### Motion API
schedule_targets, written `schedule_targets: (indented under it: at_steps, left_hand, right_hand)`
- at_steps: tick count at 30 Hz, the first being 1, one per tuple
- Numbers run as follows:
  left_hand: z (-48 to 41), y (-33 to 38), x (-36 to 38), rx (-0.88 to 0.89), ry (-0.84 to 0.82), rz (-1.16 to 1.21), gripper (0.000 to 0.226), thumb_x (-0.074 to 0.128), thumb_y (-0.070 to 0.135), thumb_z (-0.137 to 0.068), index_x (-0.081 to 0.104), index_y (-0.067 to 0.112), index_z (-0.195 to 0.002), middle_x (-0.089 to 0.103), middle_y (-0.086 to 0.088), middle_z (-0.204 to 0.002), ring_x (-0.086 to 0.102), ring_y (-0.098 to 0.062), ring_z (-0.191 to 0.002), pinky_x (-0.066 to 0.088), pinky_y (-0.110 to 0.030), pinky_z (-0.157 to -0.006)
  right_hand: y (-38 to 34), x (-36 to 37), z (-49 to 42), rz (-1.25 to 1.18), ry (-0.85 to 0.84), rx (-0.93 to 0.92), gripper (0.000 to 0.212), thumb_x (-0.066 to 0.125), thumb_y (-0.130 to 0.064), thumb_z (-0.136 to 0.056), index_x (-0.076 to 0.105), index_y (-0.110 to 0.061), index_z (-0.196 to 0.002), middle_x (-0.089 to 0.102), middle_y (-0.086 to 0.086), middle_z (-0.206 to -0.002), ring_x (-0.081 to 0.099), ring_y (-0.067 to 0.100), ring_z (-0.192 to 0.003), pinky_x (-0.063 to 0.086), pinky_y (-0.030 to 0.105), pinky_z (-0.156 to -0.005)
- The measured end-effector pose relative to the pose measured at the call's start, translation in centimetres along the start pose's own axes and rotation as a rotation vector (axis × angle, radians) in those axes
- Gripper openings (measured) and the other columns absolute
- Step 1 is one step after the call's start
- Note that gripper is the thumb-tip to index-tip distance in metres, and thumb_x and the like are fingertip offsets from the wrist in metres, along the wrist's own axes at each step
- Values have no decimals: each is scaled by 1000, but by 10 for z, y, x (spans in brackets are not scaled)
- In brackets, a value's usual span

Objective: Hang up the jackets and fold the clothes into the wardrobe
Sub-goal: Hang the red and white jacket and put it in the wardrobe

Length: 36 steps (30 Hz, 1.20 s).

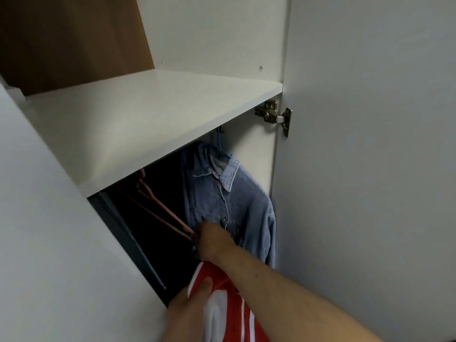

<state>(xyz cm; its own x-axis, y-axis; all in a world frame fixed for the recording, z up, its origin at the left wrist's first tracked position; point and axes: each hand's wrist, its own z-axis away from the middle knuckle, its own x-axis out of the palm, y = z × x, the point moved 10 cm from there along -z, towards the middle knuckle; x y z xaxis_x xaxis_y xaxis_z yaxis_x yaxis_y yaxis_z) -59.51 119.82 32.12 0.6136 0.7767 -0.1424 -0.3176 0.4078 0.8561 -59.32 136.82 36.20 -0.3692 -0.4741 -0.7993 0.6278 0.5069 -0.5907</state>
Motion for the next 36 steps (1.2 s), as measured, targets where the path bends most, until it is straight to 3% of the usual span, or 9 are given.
schedule_targets:
  at_steps: [4,7,10,15,18,24,28,33,36]
  left_hand:
    - [-3,2,0,8,0,11,42,78,26,-81,68,7,-117,69,-13,-105,64,-29,-100,46,-38,-100]
    - [-8,7,-2,26,13,4,22,78,22,-81,71,11,-100,65,2,-76,61,-16,-76,43,-30,-86]
    - [-8,8,-3,46,7,17,8,78,19,-81,70,18,-83,63,9,-68,59,-9,-72,42,-30,-85]
    - [-7,9,0,55,3,-4,24,78,19,-81,73,7,-101,69,-6,-85,65,-28,-97,45,-39,-103]
    - [-7,13,2,46,-12,0,26,78,19,-81,72,6,-102,67,-3,-83,62,-26,-93,43,-34,-97]
    - [-6,18,12,42,-34,-21,35,74,20,-85,67,3,-116,67,-15,-106,51,-15,-76,37,-29,-86]
    - [-4,22,16,46,-39,1,28,75,18,-85,70,5,-109,59,9,-66,52,-7,-65,40,-27,-70]
    - [-3,28,20,62,-64,38,17,75,15,-84,72,6,-98,62,8,-65,55,-9,-70,41,-29,-80]
    - [6,32,23,67,-103,61,4,74,11,-84,70,10,-82,66,10,-56,59,-10,-71,42,-27,-69]
  right_hand:
    - [4,-11,-2,-60,71,-18,13,59,-10,-88,66,-2,-96,68,18,-101,65,32,-94,42,25,-69]
    - [4,-27,0,-113,134,-45,22,53,-15,-96,68,1,-91,69,21,-97,63,34,-89,33,25,-63]
    - [3,-37,4,-138,151,-74,25,51,-14,-96,70,1,-88,69,19,-92,63,32,-83,31,25,-60]
    - [7,-50,11,-148,164,-85,23,51,-9,-94,68,1,-81,68,17,-85,51,17,-67,26,26,-51]
    - [8,-59,17,-132,203,-97,27,51,-14,-96,66,1,-80,67,17,-81,50,18,-65,31,25,-55]
    - [4,-67,31,-124,230,-127,30,51,-13,-97,68,3,-79,68,17,-80,50,17,-63,30,27,-52]
    - [7,-77,41,-150,255,-144,29,50,-11,-95,69,4,-78,69,15,-78,57,20,-65,42,31,-57]
    - [25,-82,58,-200,238,-87,32,50,-20,-97,64,-5,-73,59,2,-65,50,10,-57,40,26,-55]
    - [41,-82,82,-256,248,-24,31,53,-22,-96,57,-24,-65,51,-12,-57,51,-1,-55,33,12,-51]
